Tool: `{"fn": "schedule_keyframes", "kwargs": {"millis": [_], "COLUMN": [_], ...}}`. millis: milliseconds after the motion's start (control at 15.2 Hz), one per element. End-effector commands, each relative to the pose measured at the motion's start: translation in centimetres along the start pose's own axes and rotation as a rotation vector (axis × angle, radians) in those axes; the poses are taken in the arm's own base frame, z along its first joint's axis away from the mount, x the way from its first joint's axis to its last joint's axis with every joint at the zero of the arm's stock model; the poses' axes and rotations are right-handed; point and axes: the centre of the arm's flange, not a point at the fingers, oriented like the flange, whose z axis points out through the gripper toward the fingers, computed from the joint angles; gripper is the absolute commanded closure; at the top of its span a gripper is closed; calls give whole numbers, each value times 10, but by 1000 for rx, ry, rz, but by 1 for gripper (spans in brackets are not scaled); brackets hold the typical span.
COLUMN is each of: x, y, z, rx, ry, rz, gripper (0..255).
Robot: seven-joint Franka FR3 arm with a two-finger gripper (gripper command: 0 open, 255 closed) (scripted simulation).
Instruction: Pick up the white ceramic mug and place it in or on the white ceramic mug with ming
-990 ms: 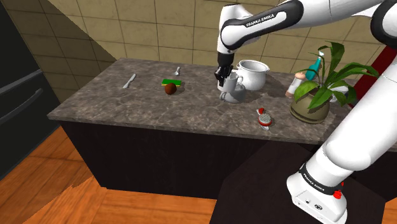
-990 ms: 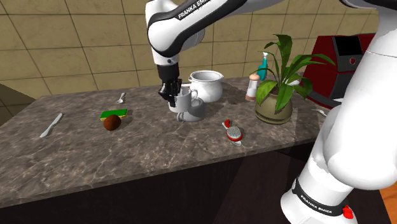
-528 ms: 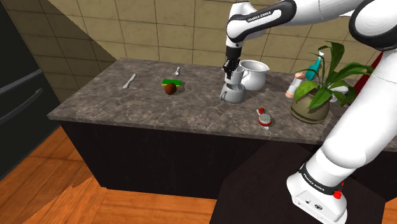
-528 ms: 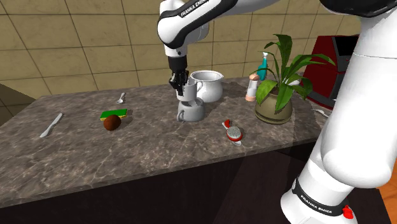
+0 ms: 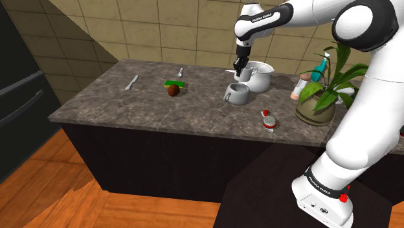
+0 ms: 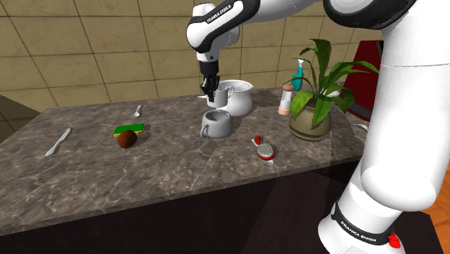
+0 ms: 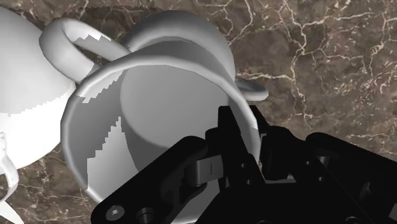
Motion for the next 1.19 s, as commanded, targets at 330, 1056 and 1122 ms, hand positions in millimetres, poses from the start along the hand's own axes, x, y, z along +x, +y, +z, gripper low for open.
{"fn": "schedule_keyframes", "kwargs": {"millis": [330,1056,1122], "x": [1,2,2], "y": [-1,-3,-3], "z": [36,69,69], "rx": [0,0,0], "ry": [0,0,0], "rz": [-1,-1,-1], "gripper": [255,255,255]}}
